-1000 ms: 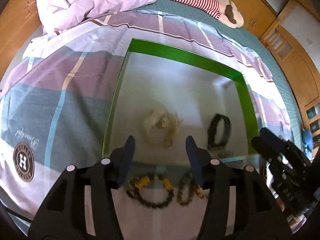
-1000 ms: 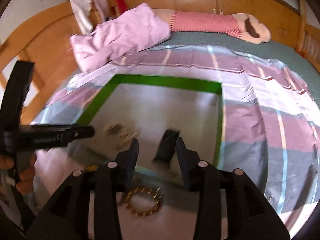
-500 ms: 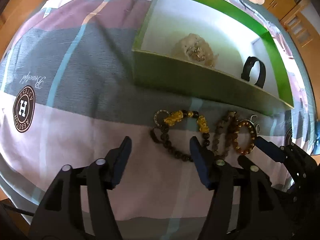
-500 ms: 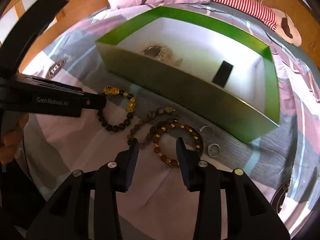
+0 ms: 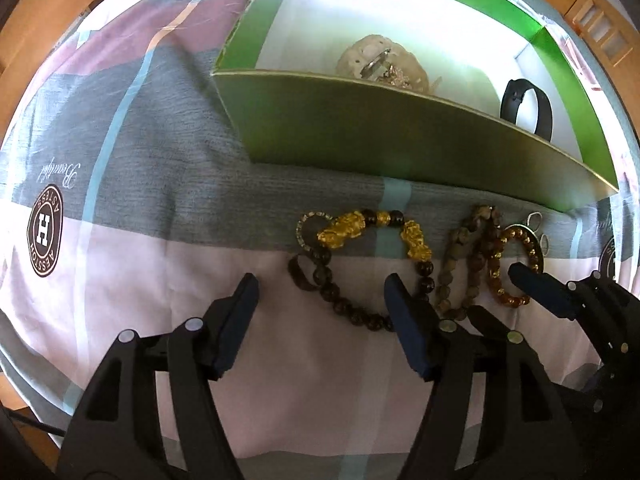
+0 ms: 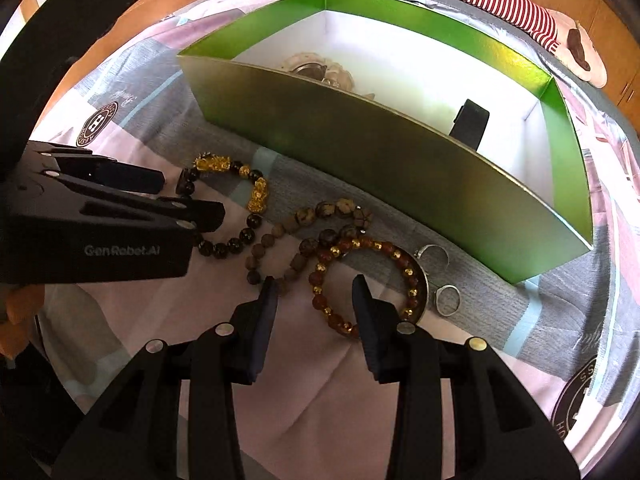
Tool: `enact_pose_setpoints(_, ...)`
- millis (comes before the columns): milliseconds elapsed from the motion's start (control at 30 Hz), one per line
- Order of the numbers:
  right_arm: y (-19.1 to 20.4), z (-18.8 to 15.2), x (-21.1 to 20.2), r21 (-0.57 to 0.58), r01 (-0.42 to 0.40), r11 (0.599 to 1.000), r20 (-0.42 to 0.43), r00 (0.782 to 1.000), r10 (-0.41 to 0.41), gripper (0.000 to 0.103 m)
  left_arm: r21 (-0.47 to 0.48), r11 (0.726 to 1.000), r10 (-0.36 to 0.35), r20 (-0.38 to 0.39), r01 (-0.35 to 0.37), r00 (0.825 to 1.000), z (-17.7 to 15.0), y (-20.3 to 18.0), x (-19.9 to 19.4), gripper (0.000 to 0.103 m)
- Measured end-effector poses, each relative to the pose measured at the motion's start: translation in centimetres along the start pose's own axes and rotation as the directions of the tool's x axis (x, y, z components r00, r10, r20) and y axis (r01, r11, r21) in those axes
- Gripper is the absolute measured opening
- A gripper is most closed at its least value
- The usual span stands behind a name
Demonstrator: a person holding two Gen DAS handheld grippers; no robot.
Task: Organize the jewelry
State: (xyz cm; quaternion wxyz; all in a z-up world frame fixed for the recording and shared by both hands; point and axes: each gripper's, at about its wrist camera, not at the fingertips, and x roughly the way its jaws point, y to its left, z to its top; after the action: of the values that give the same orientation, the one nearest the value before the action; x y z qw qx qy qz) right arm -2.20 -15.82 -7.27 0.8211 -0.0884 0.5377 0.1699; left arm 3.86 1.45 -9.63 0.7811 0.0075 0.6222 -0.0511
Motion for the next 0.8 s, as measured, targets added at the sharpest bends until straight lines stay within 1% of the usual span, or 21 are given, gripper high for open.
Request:
enact_pose_setpoints(367,0.1,-0.3,0.0,0.003,0.001,1.0,0.008,1.0,-0.001,0.038,0.039,0.998,0.044,0.02,-0.045,0.999,-0.3,-2.2,0.3,0.066)
enact_pose_setpoints(400,0.1,-0.3,0.0,0.005,0.0,1.0,0.008,1.0,0.0,0.037,0.04,0.998,0.046,0.022,-0.047,0.999,-0.3,-2.6,0.4,0.066)
enact_pose_setpoints(433,0.1,-0.2,-0.1,0.006,-0.001,1.0,0.009,1.0,0.001,0.035,0.04,0.998,0.048,0.025,-0.049,0.999,-0.3,-2.7,0.4,0.065)
enact_pose_setpoints(467,0.1,-0.2,-0.1,0.007,-0.004,1.0,0.009,1.0,0.004,0.029,0.038,0.998,0.05,0.03,-0.051,0.998,-0.4,-2.8,0.4,0.06)
enact_pose_setpoints(500,0.1,-0.2,-0.1,0.008,-0.01,1.0,0.009,1.0,0.01,0.027,0.038,0.998,0.051,0.032,-0.052,0.998,-0.4,-3.0,0.3,0.058)
enact_pose_setpoints(533,0.0,-0.2,-0.1,0.008,-0.01,1.0,0.01,1.0,0.01,0.021,0.041,0.998,0.048,0.034,-0.05,0.998,-0.4,-3.1,0.2,0.052)
enact_pose_setpoints(567,0.1,-0.2,-0.2,0.006,-0.011,1.0,0.01,1.0,0.011,0.013,0.045,0.998,0.045,0.034,-0.047,0.998,-0.4,-2.8,-0.2,0.046)
enact_pose_setpoints(600,0.1,-0.2,-0.2,0.003,-0.014,1.0,0.01,1.0,0.014,0.011,0.052,0.997,0.048,0.035,-0.05,0.998,-0.4,-2.9,-0.5,0.042)
enact_pose_setpoints(633,0.2,-0.2,-0.3,0.001,-0.016,1.0,0.013,1.0,0.016,0.009,0.064,0.996,0.056,0.039,-0.059,0.998,-0.4,-3.2,-0.6,0.033)
enact_pose_setpoints(667,0.2,-0.1,-0.4,0.002,-0.016,1.0,0.018,1.0,0.016,0.009,0.073,0.995,0.059,0.042,-0.062,0.997,-0.4,-3.5,-0.7,0.025)
enact_pose_setpoints(733,0.3,0.0,-0.7,0.005,-0.024,1.0,0.029,0.999,0.024,0.008,0.081,0.995,0.059,0.045,-0.062,0.997,-0.4,-4.0,-0.9,0.019)
enact_pose_setpoints(767,0.2,0.1,-0.8,0.006,-0.025,1.0,0.033,0.999,0.025,0.008,0.082,0.995,0.057,0.046,-0.061,0.997,-0.4,-4.1,-1.1,0.014)
enact_pose_setpoints(800,0.2,0.1,-1.0,0.007,-0.025,1.0,0.041,0.999,0.025,0.008,0.083,0.995,0.052,0.044,-0.055,0.998,-0.4,-4.1,-1.2,0.014)
